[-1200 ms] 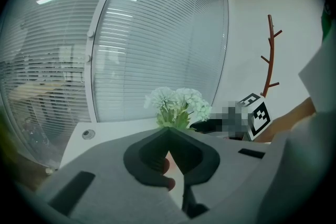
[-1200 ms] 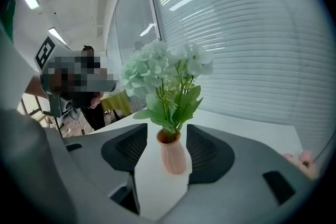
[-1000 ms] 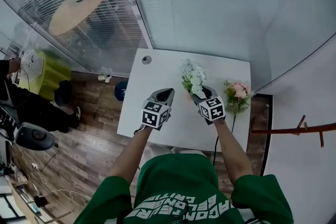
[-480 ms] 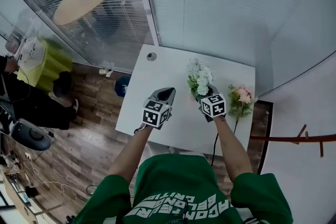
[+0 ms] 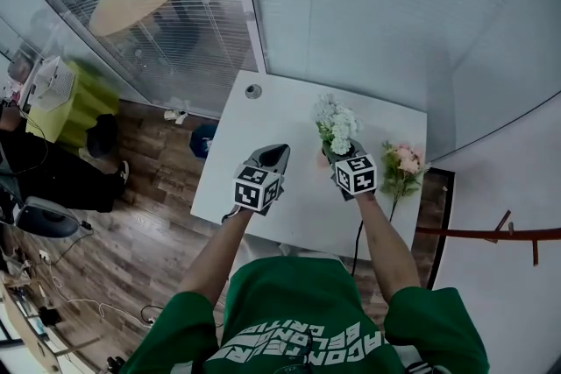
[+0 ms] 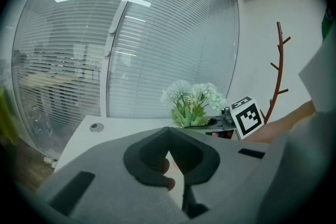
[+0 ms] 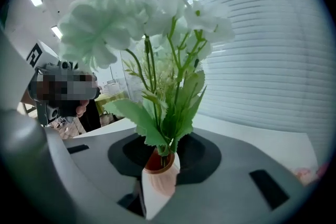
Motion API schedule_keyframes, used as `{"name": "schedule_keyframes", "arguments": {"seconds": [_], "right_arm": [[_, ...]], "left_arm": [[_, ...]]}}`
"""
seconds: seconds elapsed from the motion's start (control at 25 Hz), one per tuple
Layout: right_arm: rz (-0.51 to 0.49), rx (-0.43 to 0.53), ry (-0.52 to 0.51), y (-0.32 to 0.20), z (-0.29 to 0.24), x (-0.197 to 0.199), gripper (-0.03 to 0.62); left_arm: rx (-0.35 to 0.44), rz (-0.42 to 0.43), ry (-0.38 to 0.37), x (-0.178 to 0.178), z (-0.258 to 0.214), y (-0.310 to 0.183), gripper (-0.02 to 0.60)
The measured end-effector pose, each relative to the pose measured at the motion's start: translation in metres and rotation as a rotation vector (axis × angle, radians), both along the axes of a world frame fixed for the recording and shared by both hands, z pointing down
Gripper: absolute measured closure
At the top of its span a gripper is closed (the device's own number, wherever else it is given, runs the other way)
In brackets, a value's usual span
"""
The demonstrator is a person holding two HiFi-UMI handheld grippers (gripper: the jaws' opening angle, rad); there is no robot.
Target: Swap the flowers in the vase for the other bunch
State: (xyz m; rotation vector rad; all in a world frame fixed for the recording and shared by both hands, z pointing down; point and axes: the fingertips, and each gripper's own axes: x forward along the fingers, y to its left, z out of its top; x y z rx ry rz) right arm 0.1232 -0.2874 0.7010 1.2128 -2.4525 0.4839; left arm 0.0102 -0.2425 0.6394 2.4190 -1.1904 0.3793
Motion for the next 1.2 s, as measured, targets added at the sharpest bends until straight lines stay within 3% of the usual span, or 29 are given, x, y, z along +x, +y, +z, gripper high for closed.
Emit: {"name": "schedule_keyframes", "arguments": {"seconds": [0.44,1.2], "right_arm": [[0.015,0.058,-0.016,-0.006,-0.028,0.004,0.517],[0.027,0.186,-0.122,-0.019,-0.180,0.009,0.517]], "left_arm": [[0.012,0.012,0.007,0.006,-0.013,-0.006,0.578],[0.060,0.006,0.015,0.003,-0.087,-0.015,0.578]]}}
